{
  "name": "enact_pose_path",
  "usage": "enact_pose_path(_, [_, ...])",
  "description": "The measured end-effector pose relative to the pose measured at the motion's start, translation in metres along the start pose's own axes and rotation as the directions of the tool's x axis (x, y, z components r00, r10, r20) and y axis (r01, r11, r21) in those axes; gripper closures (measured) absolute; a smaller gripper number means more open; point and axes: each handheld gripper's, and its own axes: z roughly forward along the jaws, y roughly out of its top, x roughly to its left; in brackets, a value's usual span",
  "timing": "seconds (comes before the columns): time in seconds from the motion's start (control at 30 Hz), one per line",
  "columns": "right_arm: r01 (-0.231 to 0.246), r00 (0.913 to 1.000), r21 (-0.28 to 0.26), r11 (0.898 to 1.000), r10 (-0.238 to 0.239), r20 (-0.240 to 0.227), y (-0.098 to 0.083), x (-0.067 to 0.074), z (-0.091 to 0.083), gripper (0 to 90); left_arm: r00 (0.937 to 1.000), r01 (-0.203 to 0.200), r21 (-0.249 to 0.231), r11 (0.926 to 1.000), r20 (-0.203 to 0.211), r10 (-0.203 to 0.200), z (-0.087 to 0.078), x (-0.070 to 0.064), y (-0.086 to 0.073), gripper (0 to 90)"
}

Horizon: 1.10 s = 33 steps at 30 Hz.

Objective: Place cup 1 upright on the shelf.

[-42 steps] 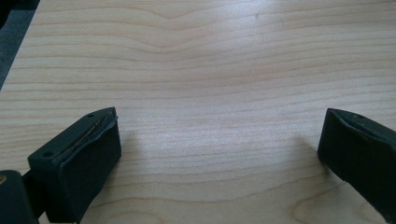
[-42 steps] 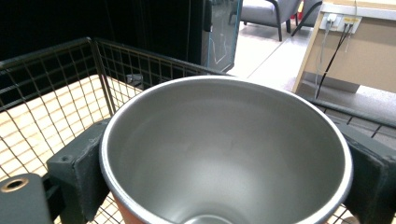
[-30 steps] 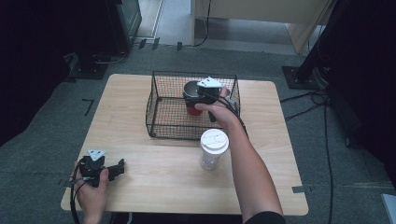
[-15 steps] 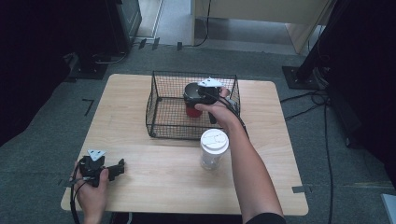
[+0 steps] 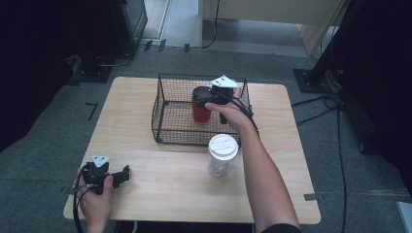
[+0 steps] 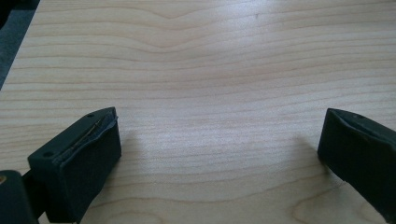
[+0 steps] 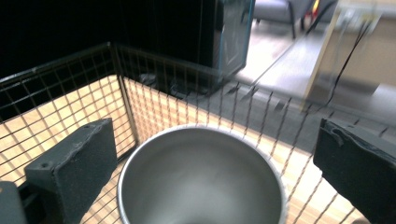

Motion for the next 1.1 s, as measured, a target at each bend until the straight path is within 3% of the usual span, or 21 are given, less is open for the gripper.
enact_pose_path(0.07, [0.021,0.9997,-0.035,0.999,-0.021,0.010,0.004,0.000,-0.004,0.0,1.0000,0.000,-0.001,1.0000,0.000,0.000,0.000,0.000,0.000,0.0])
enact_pose_path(0.27, [0.025,0.9994,-0.104,0.994,-0.023,0.025,0.019,-0.002,-0.019,0.0,1.0000,0.000,0.000,1.0000,0.000,0.000,0.000,0.000,0.000,0.0])
enact_pose_path(0.57, [0.013,0.9999,-0.210,0.978,-0.011,0.012,0.037,0.001,-0.048,0.0,1.0000,0.000,-0.001,1.0000,0.000,0.000,0.000,0.000,0.000,0.0])
enact_pose_path(1.1, [0.024,0.9994,-0.275,0.961,-0.016,0.030,0.034,0.000,-0.101,0.0,1.0000,0.000,-0.002,1.0000,0.000,0.000,0.000,0.000,0.000,0.0])
